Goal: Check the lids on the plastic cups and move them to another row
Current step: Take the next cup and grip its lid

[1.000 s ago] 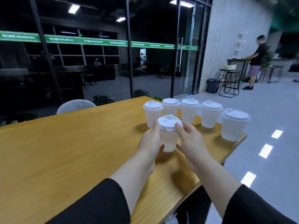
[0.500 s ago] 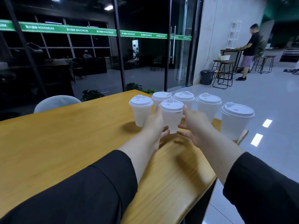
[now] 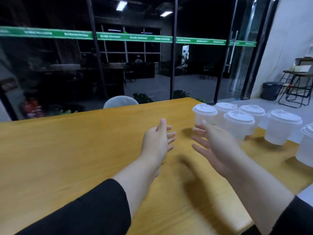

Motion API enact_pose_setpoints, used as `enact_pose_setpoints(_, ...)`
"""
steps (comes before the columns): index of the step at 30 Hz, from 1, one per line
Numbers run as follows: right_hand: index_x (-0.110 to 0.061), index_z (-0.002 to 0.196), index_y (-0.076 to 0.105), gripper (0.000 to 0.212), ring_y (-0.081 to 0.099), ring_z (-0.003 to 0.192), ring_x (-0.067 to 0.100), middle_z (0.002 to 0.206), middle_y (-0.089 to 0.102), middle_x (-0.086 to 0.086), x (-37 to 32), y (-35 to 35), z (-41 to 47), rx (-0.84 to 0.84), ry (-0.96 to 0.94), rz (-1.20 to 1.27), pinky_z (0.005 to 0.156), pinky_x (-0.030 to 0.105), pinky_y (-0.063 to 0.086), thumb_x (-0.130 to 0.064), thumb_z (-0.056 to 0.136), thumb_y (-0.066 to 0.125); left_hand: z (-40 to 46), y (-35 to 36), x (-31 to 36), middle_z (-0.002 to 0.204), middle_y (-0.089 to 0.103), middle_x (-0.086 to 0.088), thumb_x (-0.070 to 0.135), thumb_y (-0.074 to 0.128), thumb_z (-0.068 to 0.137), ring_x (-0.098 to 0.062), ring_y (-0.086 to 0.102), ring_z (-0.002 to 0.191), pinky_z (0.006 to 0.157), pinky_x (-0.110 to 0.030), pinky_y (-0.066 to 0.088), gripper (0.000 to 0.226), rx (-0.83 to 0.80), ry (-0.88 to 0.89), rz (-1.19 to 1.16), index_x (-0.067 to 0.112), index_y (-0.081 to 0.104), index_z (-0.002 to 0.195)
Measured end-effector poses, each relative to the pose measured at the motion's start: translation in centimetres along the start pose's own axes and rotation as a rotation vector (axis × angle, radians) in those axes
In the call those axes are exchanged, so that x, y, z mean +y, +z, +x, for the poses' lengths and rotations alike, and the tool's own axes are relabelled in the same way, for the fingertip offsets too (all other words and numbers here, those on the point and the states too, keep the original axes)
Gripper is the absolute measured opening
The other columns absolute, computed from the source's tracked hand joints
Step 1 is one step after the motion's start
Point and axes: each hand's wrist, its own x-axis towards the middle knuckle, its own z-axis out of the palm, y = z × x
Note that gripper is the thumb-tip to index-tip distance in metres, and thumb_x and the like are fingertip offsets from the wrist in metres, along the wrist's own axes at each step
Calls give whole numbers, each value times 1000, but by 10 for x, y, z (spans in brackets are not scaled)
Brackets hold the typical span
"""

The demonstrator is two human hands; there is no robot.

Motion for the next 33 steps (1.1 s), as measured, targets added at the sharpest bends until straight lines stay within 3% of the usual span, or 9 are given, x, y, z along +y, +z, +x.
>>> enact_pose_setpoints(5,-11,125,63,35,62,123,27,131,65,7,25,129,-44,-270,47,-36,109,51,49,-39,105,55,-40,-160,34,103,77,-4,49,40,109,-17,75,96,87,-42,62,46,297,103,119,14,70,111)
enact_pose_setpoints(12,-10,118,65,31,66,117,29,126,68,9,87,332,-139,-578,110,13,104,51,51,-37,107,52,-125,-392,37,84,75,-1,44,44,109,-26,73,87,85,-54,59,38,822,226,240,23,66,86)
enact_pose_setpoints(15,-12,119,65,31,67,115,25,124,68,5,120,396,-180,-640,96,-32,101,47,53,-37,107,51,-151,-449,26,83,74,3,37,46,108,-27,70,84,82,-51,58,37,938,208,296,25,67,79)
enact_pose_setpoints(20,-19,114,67,27,69,111,15,120,71,-3,158,470,-213,-703,31,-100,100,43,55,-40,105,53,-171,-486,8,73,67,1,32,50,106,-25,63,74,69,-41,47,36,1099,322,327,19,64,76)
enact_pose_setpoints(22,-21,112,68,26,69,109,14,119,72,-3,168,495,-219,-728,25,-108,98,41,56,-41,105,53,-172,-487,4,86,66,-3,31,53,105,-13,59,77,73,-34,46,24,1135,362,291,21,61,84)
enact_pose_setpoints(24,-22,106,69,26,70,107,14,116,73,-3,175,516,-225,-747,18,-102,98,40,54,-43,105,53,-170,-486,-1,114,62,-4,30,56,103,-9,59,98,91,-30,48,9,1147,333,219,24,59,109)
enact_pose_setpoints(27,-26,101,66,28,68,109,15,116,71,-4,185,540,-229,-776,-9,-107,105,44,51,-49,104,50,-161,-494,-5,143,51,-5,31,56,103,-20,46,134,115,-39,36,47,1130,232,158,15,46,146)
enact_pose_setpoints(30,-27,103,66,35,70,108,14,115,73,-4,189,558,-231,-806,-1,-94,107,46,50,-53,106,43,-155,-508,-4,163,38,-1,31,53,106,-18,32,152,124,-40,26,62,1121,287,113,16,28,161)
enact_pose_setpoints(33,-24,110,68,46,72,109,19,116,76,3,191,566,-233,-843,47,-62,105,46,53,-56,106,37,-150,-519,1,170,22,7,45,44,107,-11,20,157,128,-35,18,68,1046,265,98,23,15,165)
